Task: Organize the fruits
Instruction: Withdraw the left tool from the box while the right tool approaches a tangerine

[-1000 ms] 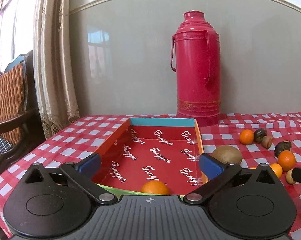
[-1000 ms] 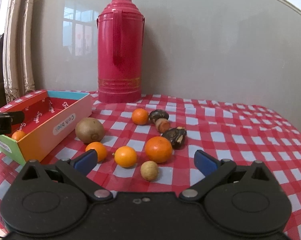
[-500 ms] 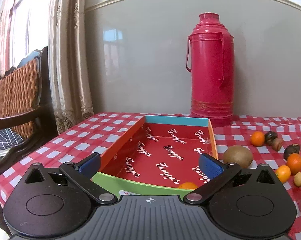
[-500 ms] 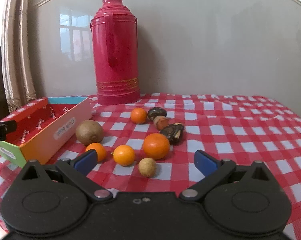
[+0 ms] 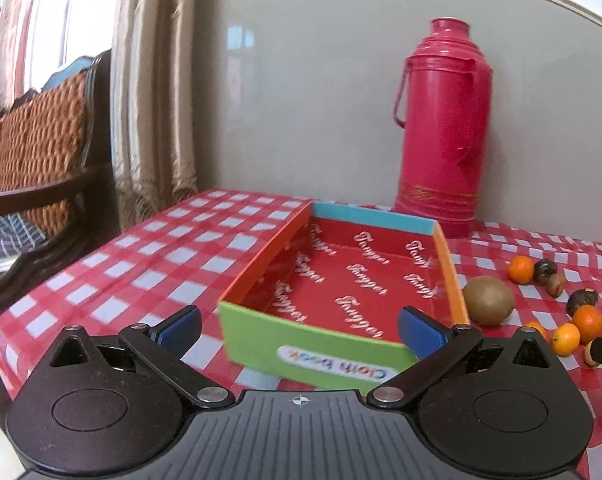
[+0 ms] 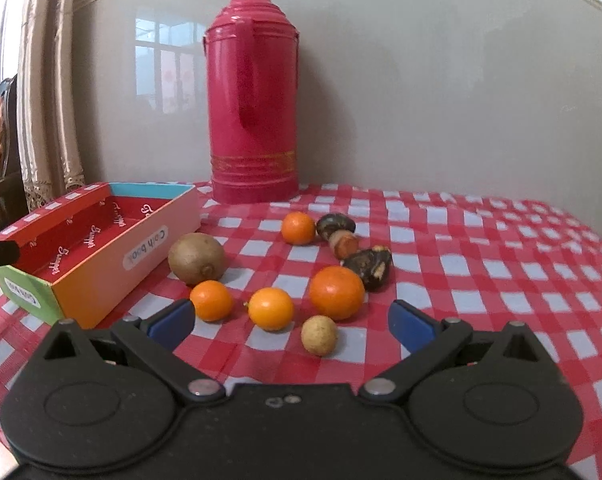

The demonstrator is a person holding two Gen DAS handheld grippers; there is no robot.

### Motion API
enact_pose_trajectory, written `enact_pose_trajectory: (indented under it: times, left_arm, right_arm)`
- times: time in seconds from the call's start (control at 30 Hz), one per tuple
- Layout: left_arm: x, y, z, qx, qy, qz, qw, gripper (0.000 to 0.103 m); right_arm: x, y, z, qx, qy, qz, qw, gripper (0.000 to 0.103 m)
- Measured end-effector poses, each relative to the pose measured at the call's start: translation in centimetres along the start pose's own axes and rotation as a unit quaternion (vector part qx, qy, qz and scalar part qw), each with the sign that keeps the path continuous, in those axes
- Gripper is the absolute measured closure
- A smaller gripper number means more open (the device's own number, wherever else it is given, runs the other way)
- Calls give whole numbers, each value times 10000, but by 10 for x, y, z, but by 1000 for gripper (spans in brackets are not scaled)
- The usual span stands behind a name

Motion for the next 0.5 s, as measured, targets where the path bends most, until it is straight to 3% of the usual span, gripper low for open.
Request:
enact_pose_trajectory:
  times: [0.23, 0.37, 0.5]
  left_arm:
    - [-12, -7, 6, -88, 52, -3, 9999, 0]
    - [-20, -10, 7, -69, -155, -291, 9994, 0]
    - [-38, -16, 9, -162, -62, -477, 9987, 0]
  right_arm:
    - [-20, -9, -1, 7, 394, -40, 9992, 6]
    - [-28, -18, -1, -84, 374, -167, 9991, 8]
    - [-39, -23, -4, -28, 415, -260, 9988, 10]
Point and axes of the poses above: each gripper's, at about its wrist camera, not at the fingertips, and y roughly against the way its jaws point, x to its right, z to its underside, the point moved 8 cm from there along -y, roughly the way its jaws point, and after that the axes turned 5 degrees about -z, right-handed, at the moved point
